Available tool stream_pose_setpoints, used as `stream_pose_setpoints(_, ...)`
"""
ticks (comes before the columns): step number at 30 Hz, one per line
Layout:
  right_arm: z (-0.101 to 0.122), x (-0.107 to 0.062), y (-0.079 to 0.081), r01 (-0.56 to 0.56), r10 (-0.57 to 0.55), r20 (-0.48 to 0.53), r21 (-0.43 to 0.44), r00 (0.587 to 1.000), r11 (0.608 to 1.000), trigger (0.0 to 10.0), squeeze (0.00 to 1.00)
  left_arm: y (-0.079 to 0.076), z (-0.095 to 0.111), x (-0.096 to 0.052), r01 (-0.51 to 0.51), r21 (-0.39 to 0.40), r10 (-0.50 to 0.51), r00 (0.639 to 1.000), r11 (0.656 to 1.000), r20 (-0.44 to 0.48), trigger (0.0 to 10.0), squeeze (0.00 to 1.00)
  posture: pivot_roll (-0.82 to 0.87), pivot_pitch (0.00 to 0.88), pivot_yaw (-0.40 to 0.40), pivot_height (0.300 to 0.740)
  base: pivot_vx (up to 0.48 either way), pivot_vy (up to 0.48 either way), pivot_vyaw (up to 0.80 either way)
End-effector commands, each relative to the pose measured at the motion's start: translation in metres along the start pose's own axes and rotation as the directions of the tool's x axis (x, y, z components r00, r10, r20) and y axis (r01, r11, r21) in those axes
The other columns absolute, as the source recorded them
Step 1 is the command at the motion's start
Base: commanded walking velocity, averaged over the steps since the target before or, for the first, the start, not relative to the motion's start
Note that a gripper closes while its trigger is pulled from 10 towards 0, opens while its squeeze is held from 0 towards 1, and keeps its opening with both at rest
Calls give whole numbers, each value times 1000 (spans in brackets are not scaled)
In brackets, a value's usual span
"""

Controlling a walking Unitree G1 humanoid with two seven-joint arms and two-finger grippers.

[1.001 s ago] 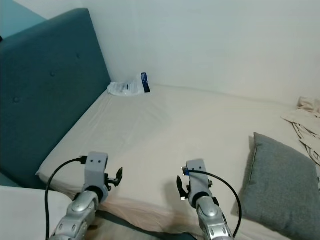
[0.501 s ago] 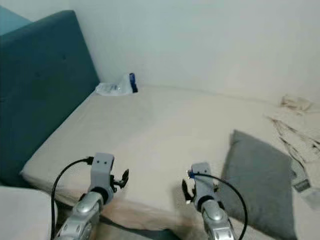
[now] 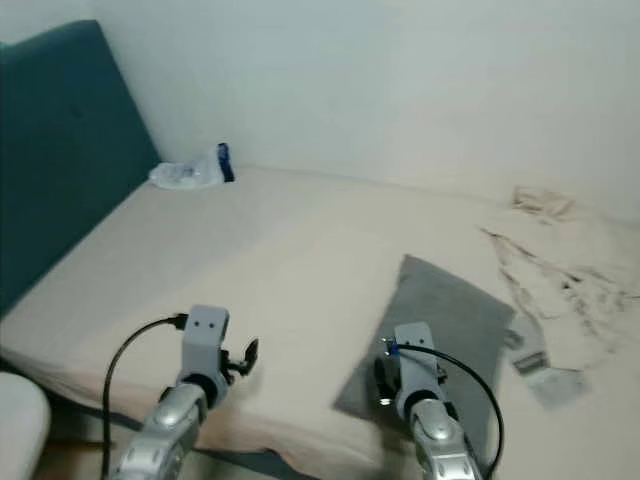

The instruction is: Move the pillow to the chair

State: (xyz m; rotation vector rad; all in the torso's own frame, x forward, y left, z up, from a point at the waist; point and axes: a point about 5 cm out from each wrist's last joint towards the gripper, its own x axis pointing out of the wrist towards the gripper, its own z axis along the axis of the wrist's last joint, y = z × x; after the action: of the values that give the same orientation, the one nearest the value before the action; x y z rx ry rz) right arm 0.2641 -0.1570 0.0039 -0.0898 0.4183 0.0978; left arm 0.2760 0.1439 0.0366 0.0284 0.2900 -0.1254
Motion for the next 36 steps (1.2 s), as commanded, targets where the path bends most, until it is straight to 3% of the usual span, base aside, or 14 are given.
stream_pose_setpoints(1,-3,-1,-1,3,-3,-10,9,1000,1000,10000,0,-1,-7,-2,4,-7,-5,999,1000,-41,10000,0,14,107,14,740,0,-251,0)
stream_pose_setpoints(4,-2,-1,-1,4,-4,-10,11,1000,1000,10000,0,-2,-9,-1,10,-4,-11,998,1000,-58,10000,0,15,108,15,740,0,-84,0)
stream_pose_setpoints(17,-3,-1,-2,11,-11,-10,18,1000,1000,10000,0,-1,-9,-1,-3,-11,2,998,1000,-68,10000,0,15,113,20,740,0,472,0)
stream_pose_setpoints(29,0,-1,-3,14,-14,8,45,1000,999,10000,0,-1,-7,0,-13,-2,13,998,1000,-56,10000,0,13,112,19,740,0,0,0)
stream_pose_setpoints(36,12,4,-16,36,-39,37,80,999,996,10000,0,-1,-6,1,-5,-5,5,999,1000,-52,10000,0,10,109,20,740,0,0,0)
